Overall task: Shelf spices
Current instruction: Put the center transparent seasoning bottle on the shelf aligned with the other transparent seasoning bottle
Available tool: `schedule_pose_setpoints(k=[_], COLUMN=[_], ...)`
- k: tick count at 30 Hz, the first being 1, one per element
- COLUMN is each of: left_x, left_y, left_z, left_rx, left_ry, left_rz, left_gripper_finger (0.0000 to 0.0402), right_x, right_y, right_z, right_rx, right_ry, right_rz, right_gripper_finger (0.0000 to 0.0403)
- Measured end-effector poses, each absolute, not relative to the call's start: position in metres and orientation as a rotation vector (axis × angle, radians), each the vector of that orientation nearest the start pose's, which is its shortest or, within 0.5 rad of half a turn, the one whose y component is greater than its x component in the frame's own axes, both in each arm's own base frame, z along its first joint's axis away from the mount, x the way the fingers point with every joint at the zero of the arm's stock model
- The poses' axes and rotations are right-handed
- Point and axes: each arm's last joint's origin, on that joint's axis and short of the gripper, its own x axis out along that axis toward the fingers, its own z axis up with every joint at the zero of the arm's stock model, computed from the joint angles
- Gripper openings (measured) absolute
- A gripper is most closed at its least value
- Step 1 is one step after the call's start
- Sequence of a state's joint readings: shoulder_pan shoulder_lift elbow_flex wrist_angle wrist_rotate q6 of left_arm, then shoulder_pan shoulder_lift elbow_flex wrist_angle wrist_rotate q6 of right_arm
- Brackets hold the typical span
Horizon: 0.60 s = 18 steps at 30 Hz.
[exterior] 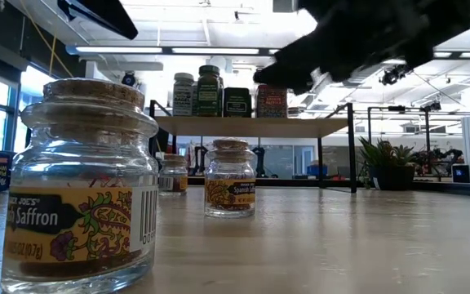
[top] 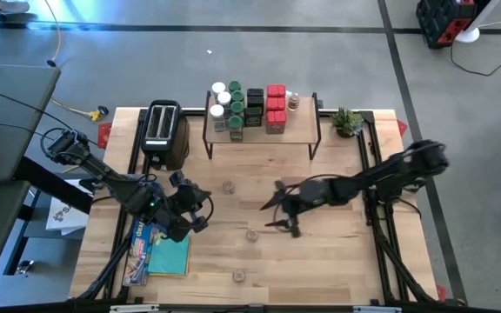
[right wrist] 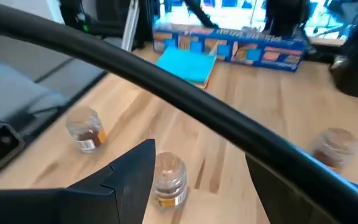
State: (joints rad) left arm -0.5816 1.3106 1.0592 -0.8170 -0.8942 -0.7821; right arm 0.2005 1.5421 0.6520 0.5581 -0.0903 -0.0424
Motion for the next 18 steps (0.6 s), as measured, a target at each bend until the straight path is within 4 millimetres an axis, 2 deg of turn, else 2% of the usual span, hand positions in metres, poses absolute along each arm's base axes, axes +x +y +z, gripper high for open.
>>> schedule_pose_setpoints(k=[5, 9, 14, 18], left_x=[0.22, 0.22, 0.22, 0.221], left_y=[-0.115, -0.116, -0.118, -0.119], left_z=[0.28, 0.279, 0.279, 0.279], left_rx=[-0.051, -0.082, -0.114, -0.125], left_ry=[0.641, 0.664, 0.681, 0.684], left_rz=[0.525, 0.493, 0.461, 0.45], left_gripper_finger=[0.0001, 0.0001, 0.0001, 0.0001], right_x=[0.336, 0.36, 0.376, 0.38], right_y=[0.074, 0.081, 0.086, 0.086], right_z=[0.163, 0.155, 0.141, 0.13], right_rx=[-0.143, -0.184, -0.223, -0.246], right_ry=[0.381, 0.457, 0.567, 0.605], right_rz=[0.369, 0.433, 0.51, 0.514], right_gripper_finger=[0.0246, 0.0246, 0.0246, 0.0246])
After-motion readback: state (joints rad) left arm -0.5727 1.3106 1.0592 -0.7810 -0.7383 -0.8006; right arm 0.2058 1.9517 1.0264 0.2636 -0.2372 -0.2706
